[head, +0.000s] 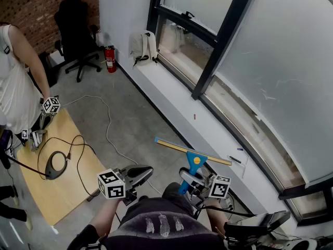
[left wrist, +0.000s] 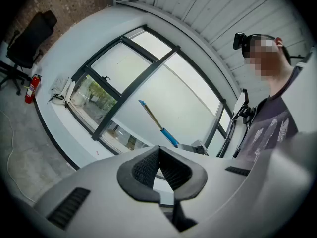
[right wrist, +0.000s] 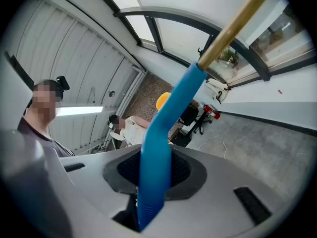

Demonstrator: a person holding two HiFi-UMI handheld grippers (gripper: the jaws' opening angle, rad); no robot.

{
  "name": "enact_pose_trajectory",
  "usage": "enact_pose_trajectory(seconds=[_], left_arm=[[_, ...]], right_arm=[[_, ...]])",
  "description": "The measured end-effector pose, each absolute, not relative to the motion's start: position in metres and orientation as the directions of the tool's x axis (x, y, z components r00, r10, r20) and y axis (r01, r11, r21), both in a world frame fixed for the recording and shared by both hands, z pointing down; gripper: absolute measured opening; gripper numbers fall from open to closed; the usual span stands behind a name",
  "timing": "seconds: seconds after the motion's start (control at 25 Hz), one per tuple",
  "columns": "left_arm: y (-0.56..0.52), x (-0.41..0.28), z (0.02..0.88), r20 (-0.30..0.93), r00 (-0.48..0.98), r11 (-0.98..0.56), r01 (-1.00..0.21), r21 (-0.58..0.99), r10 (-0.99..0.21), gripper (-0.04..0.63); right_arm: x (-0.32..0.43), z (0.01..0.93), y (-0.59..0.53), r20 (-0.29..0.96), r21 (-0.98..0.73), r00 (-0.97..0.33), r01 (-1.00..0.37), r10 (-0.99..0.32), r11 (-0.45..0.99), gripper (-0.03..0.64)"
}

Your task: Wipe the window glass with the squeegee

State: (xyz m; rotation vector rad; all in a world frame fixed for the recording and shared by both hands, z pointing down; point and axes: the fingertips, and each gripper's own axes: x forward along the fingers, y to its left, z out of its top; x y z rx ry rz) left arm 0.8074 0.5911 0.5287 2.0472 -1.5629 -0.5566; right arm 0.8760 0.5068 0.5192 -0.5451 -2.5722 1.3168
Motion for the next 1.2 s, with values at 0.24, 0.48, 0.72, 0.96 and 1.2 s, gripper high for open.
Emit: enact_pose_trajectory(seconds=[0.24,0.48,0.72,0.96,1.2], left_arm=[[0.57,0.769,0.54,-0.022,0.25,-0.209,-0.753,0.623,-0.968,0.006],[0.522,0.715,0.551,0.007,0.221,-0.167,-0.757,0.632,-0.975,0.006],[0.423,0.634,0.574,0.141,0.158,-0.038,-0.788,0.615,-0.977,0.006],[0.325,0.556,0.552,0.173,0.107,0.011,-0.823,0.568,-0.979,0.006],[0.272,0.487,0.538,0.175,0.048,0.055,-0.839,0.542,-0.983,0.006]], right_arm=[[0.822,0.526,0.489,0.016,-0.799,-0.896,0.255,0.444,0.544,0.092],[0.756,0.552,0.442,0.037,-0.817,-0.872,0.256,0.488,0.518,0.092],[0.679,0.585,0.337,0.05,-0.833,-0.848,0.256,0.528,0.49,0.092],[0.591,0.578,0.213,0.104,-0.803,-0.823,0.261,0.559,0.535,0.092],[0.519,0.559,0.154,0.154,-0.728,-0.803,0.302,0.576,0.615,0.091]])
